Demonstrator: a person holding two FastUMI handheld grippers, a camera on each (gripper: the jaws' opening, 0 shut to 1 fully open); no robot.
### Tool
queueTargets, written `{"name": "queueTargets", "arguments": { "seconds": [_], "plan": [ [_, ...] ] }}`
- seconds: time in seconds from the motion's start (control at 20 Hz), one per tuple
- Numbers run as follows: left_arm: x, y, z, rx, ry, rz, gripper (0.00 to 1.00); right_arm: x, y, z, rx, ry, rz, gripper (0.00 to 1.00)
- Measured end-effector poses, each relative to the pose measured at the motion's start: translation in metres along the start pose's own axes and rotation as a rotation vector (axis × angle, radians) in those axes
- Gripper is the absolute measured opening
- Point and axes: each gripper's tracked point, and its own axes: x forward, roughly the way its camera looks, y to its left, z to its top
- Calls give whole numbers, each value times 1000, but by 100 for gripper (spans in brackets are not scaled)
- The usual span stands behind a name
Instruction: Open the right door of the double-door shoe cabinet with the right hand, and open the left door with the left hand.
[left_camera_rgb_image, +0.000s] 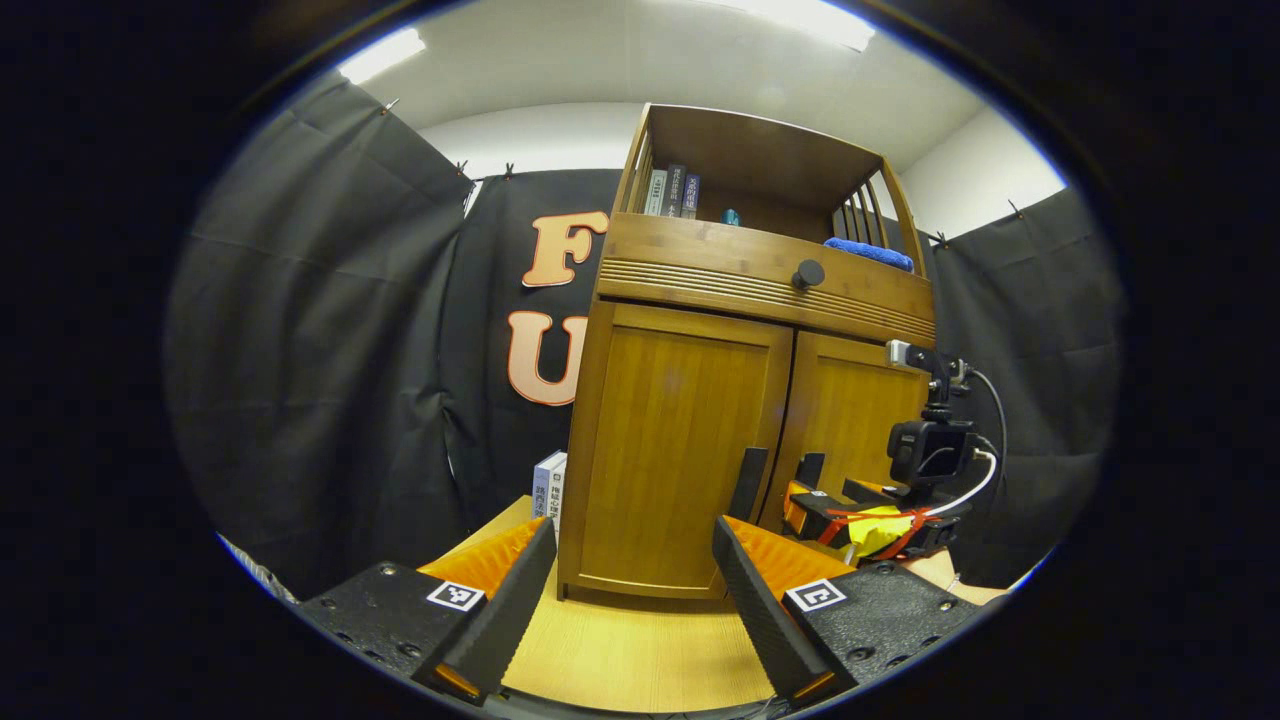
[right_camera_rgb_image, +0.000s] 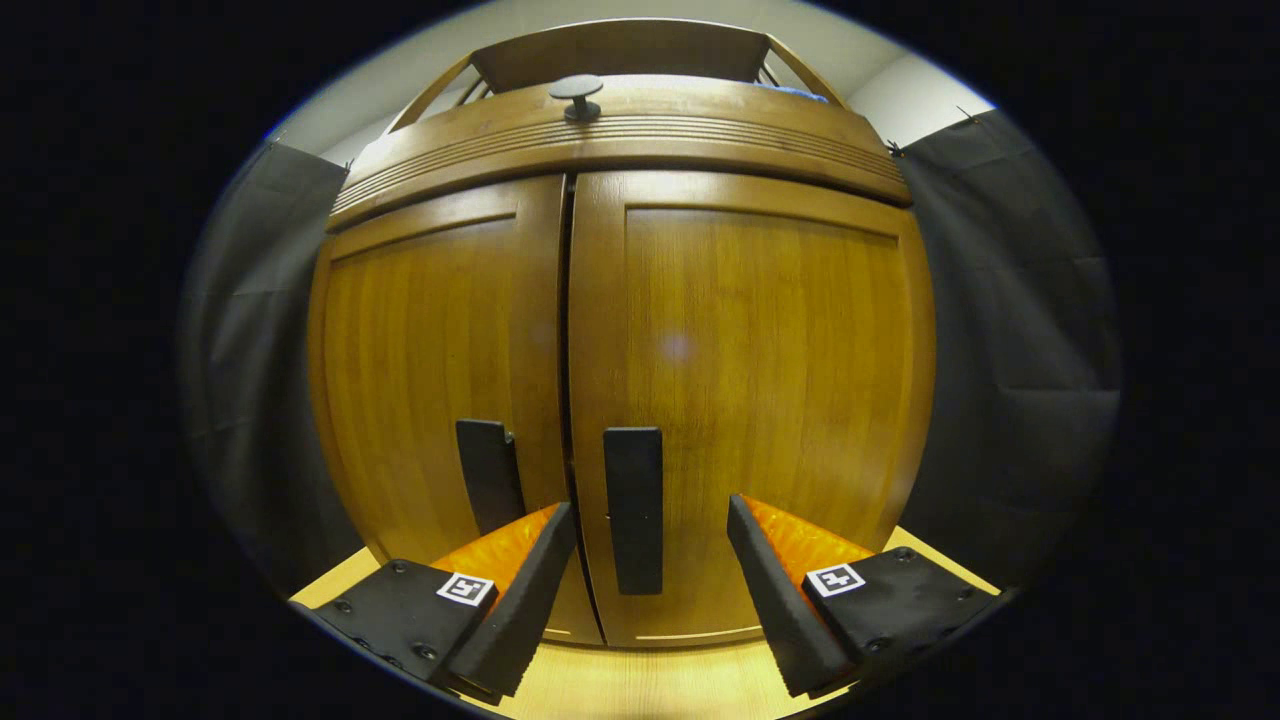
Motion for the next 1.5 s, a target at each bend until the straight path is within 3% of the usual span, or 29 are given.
{"name": "queueTargets", "arguments": {
  "seconds": [0.15,0.2,0.25,0.35,0.5,0.55,0.75,0.8,0.95,1.0,1.05,1.15,1.3,1.35,1.5],
  "plan": [
    [3,8,0,12,6,15,92,15,2,-3,0,9,-1,96],
    [1,11,-2,17,11,22,92,19,3,-5,0,13,2,86],
    [0,15,-3,20,16,30,92,22,4,-5,0,17,5,90],
    [0,21,-5,15,24,42,92,29,5,-8,4,21,7,77],
    [-1,30,-5,20,28,61,92,34,7,-13,11,29,7,77],
    [-1,32,-3,24,23,65,95,35,9,-14,16,33,13,69],
    [-3,31,0,33,13,59,92,37,7,-20,42,55,0,40],
    [-3,31,-1,33,14,58,92,38,6,-21,50,60,-1,47],
    [-4,33,1,34,9,65,92,37,4,-22,38,61,-4,46],
    [-4,33,1,32,10,67,92,38,5,-22,29,58,-6,40],
    [-4,32,0,29,13,68,92,37,5,-22,26,58,-7,46],
    [-5,32,0,29,15,68,92,37,5,-22,28,57,-12,37],
    [-8,31,3,32,3,63,92,37,5,-22,39,54,-15,36],
    [-10,30,3,29,1,61,92,37,5,-23,44,56,-12,28],
    [-16,32,2,18,0,65,92,33,3,-23,26,53,-4,32]
  ]
}}
